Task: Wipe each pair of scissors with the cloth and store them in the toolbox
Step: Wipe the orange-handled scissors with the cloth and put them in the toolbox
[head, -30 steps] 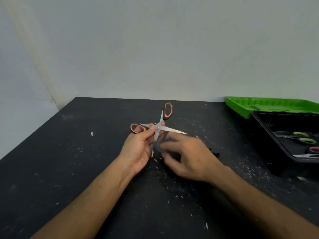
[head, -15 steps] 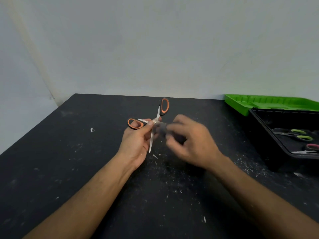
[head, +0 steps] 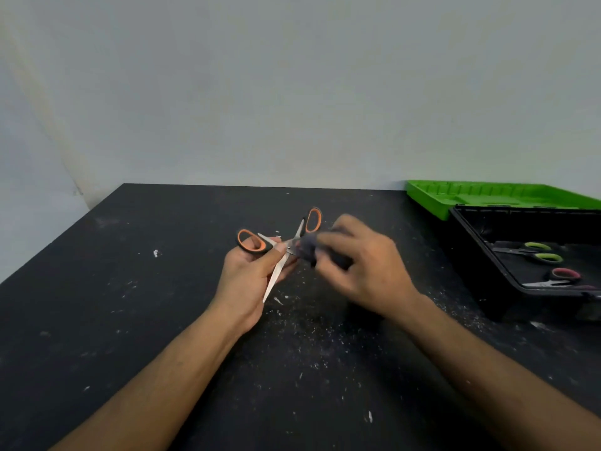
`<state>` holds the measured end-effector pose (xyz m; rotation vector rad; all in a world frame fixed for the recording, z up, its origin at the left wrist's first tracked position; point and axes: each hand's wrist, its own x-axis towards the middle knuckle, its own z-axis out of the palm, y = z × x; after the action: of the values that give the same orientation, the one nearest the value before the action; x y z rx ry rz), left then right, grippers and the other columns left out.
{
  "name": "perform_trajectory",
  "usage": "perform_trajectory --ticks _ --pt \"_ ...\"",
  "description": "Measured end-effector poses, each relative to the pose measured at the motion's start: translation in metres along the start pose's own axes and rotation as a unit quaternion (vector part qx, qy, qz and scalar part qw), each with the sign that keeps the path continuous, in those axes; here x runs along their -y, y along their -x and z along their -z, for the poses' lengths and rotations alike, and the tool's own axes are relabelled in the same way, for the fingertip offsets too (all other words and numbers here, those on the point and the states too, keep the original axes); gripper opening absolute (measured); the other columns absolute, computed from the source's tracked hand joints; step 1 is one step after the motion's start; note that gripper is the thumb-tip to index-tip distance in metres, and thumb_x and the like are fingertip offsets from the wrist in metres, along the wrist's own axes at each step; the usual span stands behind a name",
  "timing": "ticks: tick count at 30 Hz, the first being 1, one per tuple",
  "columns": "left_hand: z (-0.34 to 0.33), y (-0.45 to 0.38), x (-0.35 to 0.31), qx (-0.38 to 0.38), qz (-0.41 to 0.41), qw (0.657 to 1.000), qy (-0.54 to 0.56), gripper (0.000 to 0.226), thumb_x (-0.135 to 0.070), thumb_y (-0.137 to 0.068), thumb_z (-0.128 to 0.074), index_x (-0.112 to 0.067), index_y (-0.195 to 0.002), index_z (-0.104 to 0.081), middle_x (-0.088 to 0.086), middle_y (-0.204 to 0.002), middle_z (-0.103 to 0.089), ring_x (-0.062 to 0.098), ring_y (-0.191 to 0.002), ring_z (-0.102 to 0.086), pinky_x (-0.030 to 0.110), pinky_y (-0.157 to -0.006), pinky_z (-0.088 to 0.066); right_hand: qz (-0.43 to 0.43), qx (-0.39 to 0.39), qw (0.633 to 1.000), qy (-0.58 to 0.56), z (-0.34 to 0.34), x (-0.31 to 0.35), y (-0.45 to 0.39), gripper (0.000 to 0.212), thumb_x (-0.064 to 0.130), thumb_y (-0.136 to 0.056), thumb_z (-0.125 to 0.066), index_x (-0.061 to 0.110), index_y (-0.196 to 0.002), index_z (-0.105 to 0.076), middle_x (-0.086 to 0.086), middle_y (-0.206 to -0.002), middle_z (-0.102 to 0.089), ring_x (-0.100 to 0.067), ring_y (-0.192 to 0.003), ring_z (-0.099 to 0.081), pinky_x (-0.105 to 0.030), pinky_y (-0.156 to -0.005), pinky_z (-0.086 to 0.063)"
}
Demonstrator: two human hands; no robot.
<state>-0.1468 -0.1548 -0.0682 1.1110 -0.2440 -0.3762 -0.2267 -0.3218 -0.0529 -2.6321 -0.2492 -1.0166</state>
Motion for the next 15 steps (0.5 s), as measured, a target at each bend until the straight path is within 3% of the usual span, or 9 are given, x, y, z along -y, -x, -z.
perform_trajectory --ticks 2,5,9,11,15 --pt "0.000 0.002 0.002 -0.008 -0.031 0.999 -0.040 0.011 0.006 -0.098 -0.057 0.000 -0.098 -0.066 0.011 -0.089 -0.080 0.021 -0.087 -0.079 0.033 -0.080 -0.064 -0.001 -0.024 0.999 0.027 0.001 0.002 -0.005 0.022 0.032 -0.097 -0.061 0.021 -0.109 -0.075 0.000 -0.097 -0.060 -0.018 -0.077 -0.060 -0.036 -0.056 -0.053" --pt "-0.001 0.004 0.003 0.009 -0.070 0.992 -0.103 0.014 0.006 -0.097 -0.060 -0.001 -0.099 -0.072 0.017 -0.096 -0.079 0.026 -0.095 -0.077 0.036 -0.086 -0.063 0.038 0.037 0.997 0.050 -0.010 0.005 -0.003 0.031 0.042 -0.103 -0.051 0.024 -0.119 -0.071 0.000 -0.101 -0.056 -0.018 -0.080 -0.060 -0.039 -0.052 -0.053" --pt "-0.002 0.004 0.003 -0.007 -0.108 0.977 -0.183 0.013 0.003 -0.095 -0.066 -0.009 -0.092 -0.071 0.017 -0.092 -0.078 0.026 -0.094 -0.078 0.038 -0.088 -0.063 0.014 -0.012 0.998 0.054 -0.011 -0.010 -0.013 0.032 0.045 -0.101 -0.056 0.024 -0.116 -0.075 0.001 -0.098 -0.062 -0.016 -0.075 -0.062 -0.035 -0.052 -0.054" --pt "-0.001 0.005 0.002 0.013 -0.116 0.975 -0.187 0.012 0.001 -0.093 -0.068 -0.011 -0.090 -0.071 0.019 -0.094 -0.079 0.028 -0.097 -0.078 0.037 -0.089 -0.062 -0.017 -0.052 0.997 0.059 -0.011 -0.024 -0.019 0.028 0.042 -0.099 -0.060 0.025 -0.112 -0.078 0.003 -0.094 -0.064 -0.015 -0.072 -0.063 -0.029 -0.056 -0.053" --pt "0.004 0.005 0.001 0.024 -0.105 0.978 -0.178 0.006 0.003 -0.096 -0.062 0.000 -0.098 -0.067 0.013 -0.097 -0.081 0.022 -0.100 -0.078 0.032 -0.088 -0.063 -0.142 -0.114 0.981 0.069 0.003 -0.060 -0.025 0.026 0.041 -0.098 -0.061 0.022 -0.103 -0.079 0.002 -0.087 -0.062 -0.023 -0.077 -0.067 -0.036 -0.065 -0.055"
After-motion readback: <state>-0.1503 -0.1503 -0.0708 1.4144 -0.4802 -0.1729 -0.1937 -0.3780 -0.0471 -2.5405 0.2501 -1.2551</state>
